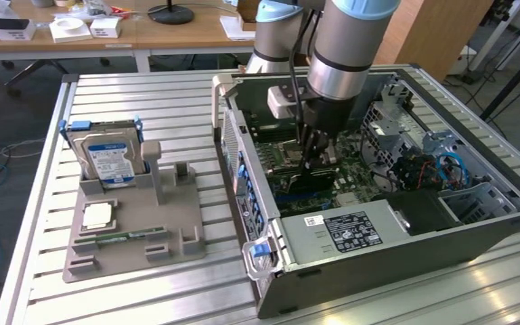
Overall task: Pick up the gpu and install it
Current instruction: 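Press down on the gpu until it lock into place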
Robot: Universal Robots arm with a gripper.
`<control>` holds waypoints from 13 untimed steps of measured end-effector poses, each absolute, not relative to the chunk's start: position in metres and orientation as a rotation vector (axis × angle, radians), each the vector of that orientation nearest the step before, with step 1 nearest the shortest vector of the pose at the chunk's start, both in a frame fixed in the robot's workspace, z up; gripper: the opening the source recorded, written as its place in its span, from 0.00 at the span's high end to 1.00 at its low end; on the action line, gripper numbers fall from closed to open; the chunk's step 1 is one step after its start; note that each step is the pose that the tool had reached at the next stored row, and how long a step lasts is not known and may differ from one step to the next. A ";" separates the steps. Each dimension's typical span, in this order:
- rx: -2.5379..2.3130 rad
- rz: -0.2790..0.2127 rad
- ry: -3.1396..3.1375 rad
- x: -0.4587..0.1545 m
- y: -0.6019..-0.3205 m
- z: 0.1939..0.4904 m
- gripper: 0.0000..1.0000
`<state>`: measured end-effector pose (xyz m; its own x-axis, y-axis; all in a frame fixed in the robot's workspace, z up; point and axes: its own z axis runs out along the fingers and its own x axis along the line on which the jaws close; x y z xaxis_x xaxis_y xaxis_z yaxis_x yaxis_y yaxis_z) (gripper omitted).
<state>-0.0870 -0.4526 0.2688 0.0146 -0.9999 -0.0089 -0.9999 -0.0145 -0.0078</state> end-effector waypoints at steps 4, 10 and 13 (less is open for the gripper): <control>-2.230 0.001 2.197 -0.087 -0.453 0.268 0.90; -2.229 0.001 2.197 -0.087 -0.453 0.268 0.90; -2.229 0.001 2.197 -0.087 -0.453 0.268 0.90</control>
